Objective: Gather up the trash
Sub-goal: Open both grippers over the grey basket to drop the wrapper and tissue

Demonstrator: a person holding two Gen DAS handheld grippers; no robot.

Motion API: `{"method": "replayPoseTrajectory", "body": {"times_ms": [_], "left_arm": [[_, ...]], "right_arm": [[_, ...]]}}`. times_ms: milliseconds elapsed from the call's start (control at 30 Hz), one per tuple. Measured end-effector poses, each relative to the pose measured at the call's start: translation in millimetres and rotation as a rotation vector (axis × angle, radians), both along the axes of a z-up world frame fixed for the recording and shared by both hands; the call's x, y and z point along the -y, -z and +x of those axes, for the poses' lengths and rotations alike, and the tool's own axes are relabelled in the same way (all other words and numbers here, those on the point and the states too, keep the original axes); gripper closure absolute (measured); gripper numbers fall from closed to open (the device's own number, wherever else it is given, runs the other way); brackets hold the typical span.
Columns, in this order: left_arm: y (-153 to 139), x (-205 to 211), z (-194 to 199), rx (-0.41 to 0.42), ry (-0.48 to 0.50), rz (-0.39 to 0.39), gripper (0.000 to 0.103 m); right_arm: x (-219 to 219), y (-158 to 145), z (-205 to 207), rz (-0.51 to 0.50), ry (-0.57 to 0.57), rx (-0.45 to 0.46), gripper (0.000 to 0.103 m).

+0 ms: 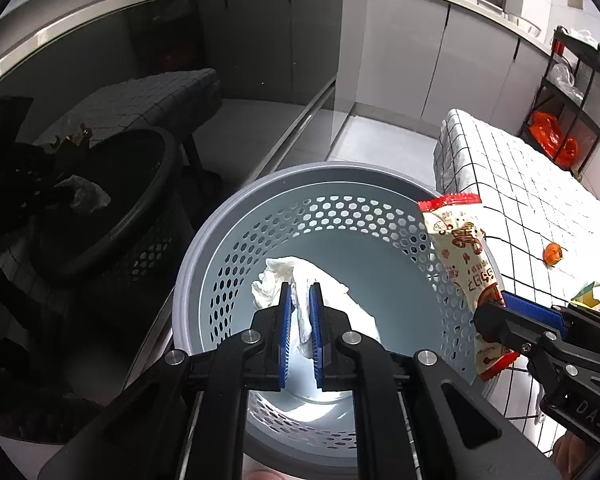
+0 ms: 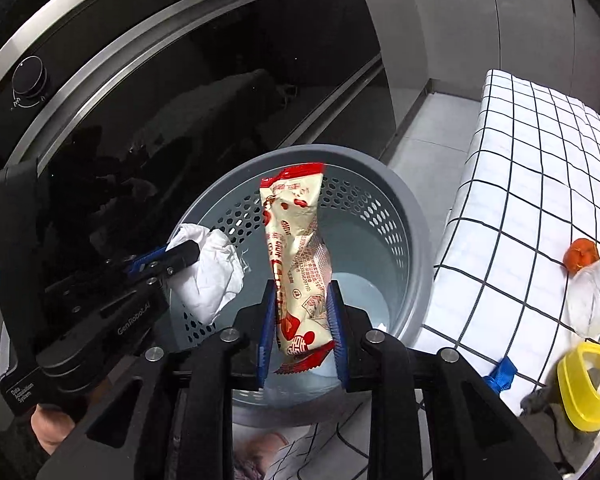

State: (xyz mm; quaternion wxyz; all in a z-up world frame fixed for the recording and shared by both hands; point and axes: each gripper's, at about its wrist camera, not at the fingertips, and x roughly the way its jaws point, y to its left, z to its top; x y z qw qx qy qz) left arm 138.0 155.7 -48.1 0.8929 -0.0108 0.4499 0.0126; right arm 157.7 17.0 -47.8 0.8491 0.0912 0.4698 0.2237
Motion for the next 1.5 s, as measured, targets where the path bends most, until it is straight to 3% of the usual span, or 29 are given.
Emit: {"method": "replayPoseTrajectory", "body": {"times_ms": [133, 267, 567, 667, 1000, 1233, 1333, 1500], "left_arm": [[-1.6, -3.2, -1.0, 0.004, -0.021, 0.004, 0.086], [-5.3, -6.7, -4.8, 0.026, -0.036, 0.007, 0.052], [-9.1, -4.2, -6.4, 0.045, -0.037, 0.004, 0.047], [-10.3, -3.5, -7.1, 0.051, -0.041, 0.0, 0.039], [-20.7, 6.6, -17.2, 0.097, -0.025, 0.003, 0.03], [-30.2, 15.7, -29.9, 0.139, 0.005, 0.003, 0.023], [-37.6, 23.8, -38.8, 0.173, 0.029, 0.002, 0.014], [-46.4, 45.2, -52.3, 0.218, 0.087, 0.019, 0.012]], "right_arm": [[2.3, -2.0, -1.0, 0.006, 0.022, 0.012, 0.061], [3.7, -3.9, 0.0, 0.004, 0.03, 0.017, 0.057], [5.2, -1.0, -9.9, -0.019, 0.039, 0.033, 0.057], [7.9, -0.7, -12.4, -0.022, 0.045, 0.033, 0.057], [17.9, -4.5, -32.3, -0.04, 0.081, 0.057, 0.053], [36.6, -12.1, -59.5, -0.045, 0.124, 0.093, 0.05], [46.2, -15.7, -78.1, -0.051, 0.145, 0.117, 0.045], [63.6, -14.8, -110.5, -0.047, 0.184, 0.133, 0.041]]}}
